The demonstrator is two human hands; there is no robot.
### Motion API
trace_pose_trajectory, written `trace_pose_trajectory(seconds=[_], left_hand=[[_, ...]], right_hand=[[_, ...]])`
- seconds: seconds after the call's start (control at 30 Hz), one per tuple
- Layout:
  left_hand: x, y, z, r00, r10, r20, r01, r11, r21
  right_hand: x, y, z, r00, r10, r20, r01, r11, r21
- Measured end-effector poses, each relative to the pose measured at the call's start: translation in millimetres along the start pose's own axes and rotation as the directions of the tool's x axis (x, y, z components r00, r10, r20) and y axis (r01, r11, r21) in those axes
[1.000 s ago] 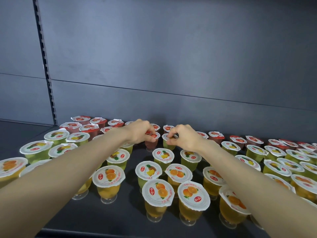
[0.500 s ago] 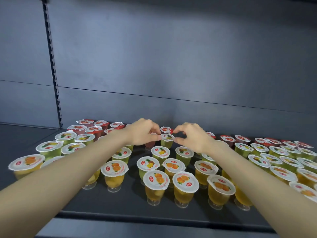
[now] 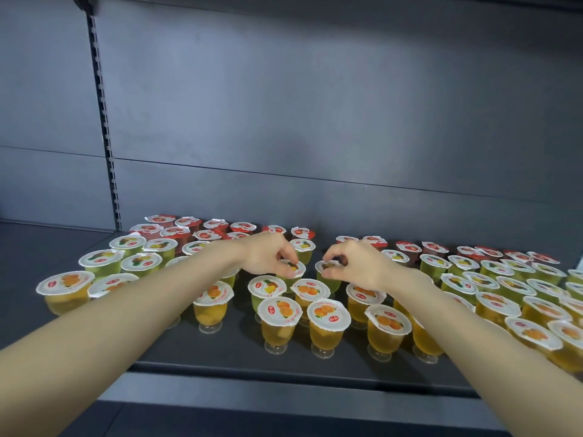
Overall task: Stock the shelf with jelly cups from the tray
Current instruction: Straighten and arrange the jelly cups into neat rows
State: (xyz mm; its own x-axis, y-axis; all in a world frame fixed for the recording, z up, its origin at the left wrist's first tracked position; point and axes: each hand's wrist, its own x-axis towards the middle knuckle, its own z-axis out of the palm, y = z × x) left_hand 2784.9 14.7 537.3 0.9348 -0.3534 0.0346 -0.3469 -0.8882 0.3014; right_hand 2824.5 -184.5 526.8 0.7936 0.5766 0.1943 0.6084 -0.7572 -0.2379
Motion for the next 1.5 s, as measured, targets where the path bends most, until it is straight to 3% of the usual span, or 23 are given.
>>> trace_pose_trajectory(seconds=[0.63,0.93,1.5], left_hand=[[1.1,-36.6,0.6,0.986,-0.069,-0.153,0.062,0.997,-0.049],[-0.4,-42.5,-3.7,0.993,-0.077,-0.084,0.073,0.996,-0.045],[1.5,-43.8,3.1,0.987,-0.076,-0.14,0.069,0.996,-0.058]], right_hand=[[27.3,-21.1,15.1,0.999,0.005,0.038,-0.007,0.998,0.063],[34.8,-33.1,20.8,0.999,0.006,0.049,-0.01,0.997,0.079],[33.3,-35.8,19.6,0.998,0.034,0.053,-0.037,0.998,0.054]])
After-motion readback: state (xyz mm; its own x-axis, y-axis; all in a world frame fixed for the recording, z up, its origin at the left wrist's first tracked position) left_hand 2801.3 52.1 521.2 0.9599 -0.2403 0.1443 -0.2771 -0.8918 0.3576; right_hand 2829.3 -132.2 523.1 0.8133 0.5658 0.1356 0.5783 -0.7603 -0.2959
